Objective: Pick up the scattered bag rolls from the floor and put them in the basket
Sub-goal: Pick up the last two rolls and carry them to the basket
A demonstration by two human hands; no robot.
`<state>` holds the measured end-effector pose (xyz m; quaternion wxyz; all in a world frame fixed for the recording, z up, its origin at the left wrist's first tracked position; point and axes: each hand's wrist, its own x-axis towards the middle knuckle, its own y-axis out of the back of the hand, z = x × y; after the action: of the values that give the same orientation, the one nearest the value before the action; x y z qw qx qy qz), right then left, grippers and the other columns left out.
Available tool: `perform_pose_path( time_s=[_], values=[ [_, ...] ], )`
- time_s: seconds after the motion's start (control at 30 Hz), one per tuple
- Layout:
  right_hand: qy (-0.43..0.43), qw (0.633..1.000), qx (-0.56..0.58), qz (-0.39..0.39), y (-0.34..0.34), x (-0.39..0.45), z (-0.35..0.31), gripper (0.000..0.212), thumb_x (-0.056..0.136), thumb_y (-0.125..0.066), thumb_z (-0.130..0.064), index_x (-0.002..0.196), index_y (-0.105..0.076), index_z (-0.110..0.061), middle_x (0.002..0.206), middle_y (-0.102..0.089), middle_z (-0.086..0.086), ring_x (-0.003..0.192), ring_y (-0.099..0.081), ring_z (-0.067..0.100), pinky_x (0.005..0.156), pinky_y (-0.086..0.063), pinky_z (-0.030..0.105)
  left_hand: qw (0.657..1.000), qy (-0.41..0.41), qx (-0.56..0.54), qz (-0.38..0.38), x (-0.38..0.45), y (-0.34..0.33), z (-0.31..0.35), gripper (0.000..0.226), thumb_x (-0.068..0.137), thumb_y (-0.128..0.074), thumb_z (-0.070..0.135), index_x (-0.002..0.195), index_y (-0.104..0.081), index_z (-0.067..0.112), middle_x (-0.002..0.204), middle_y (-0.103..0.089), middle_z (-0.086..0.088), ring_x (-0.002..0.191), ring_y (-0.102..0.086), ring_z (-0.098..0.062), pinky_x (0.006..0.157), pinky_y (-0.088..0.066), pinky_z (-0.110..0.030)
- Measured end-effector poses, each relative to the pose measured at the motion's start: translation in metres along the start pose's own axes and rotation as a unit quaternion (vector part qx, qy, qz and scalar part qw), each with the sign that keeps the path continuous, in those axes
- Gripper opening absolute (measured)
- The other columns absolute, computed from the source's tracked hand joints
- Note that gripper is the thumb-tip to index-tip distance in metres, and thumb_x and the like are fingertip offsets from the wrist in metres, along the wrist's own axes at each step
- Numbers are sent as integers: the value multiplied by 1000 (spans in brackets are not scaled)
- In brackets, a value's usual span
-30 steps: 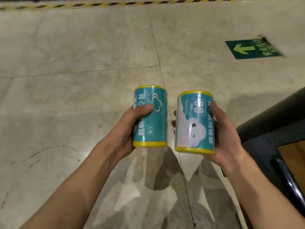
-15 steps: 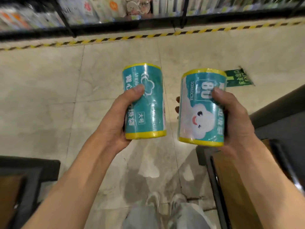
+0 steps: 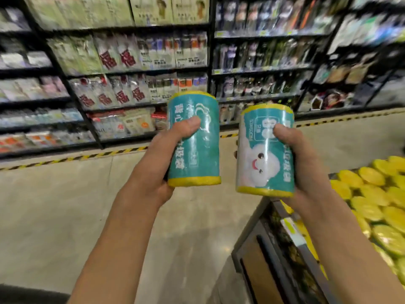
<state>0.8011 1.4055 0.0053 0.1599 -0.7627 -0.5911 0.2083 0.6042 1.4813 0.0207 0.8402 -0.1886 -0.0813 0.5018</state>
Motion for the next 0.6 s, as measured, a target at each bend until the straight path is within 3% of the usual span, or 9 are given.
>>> perform_pose_path(
  time_s=[0.13,0.3,0.43,0.53,0.6],
  values=[
    [77,995,16,68,-8,-45,-37,46,85,-65,-37,120,-70,-9,110,-72,15,93,-71,29,86,-59,44,996,4,-26,-81,0,-26,28,21,73,-67,31,88,-78,22,93,-78,-3,79,-75,-19,70,-63,-41],
    [175,971,24,160,-19,-107,-58,33,82,-60,-37,92,-82,-15,97,-76,11,82,-73,24,78,-61,40,973,52,-28,-222,10,-62,41,26,78,-67,33,100,-75,21,100,-77,-7,84,-75,-24,73,-62,-44],
    [229,937,-6,265,-24,-169,-62,30,81,-64,-37,96,-82,-18,99,-77,9,84,-75,25,73,-61,38,927,112,-43,-356,0,-106,26,24,79,-63,34,91,-80,23,100,-77,-8,82,-75,-24,70,-62,-41],
    [260,900,-12,351,-29,-223,-58,26,83,-64,-37,93,-82,-21,98,-77,8,82,-75,24,71,-61,38,878,174,-33,-444,-21,-144,6,27,78,-69,33,100,-79,22,108,-76,-9,89,-75,-26,71,-60,-40],
    [279,871,-13,404,-32,-263,-54,25,81,-63,-36,89,-83,-23,96,-78,6,80,-75,22,70,-61,36,843,212,-26,-493,-37,-171,-8,34,79,-73,34,109,-77,22,115,-74,-10,99,-73,-28,80,-59,-45]
  ],
)
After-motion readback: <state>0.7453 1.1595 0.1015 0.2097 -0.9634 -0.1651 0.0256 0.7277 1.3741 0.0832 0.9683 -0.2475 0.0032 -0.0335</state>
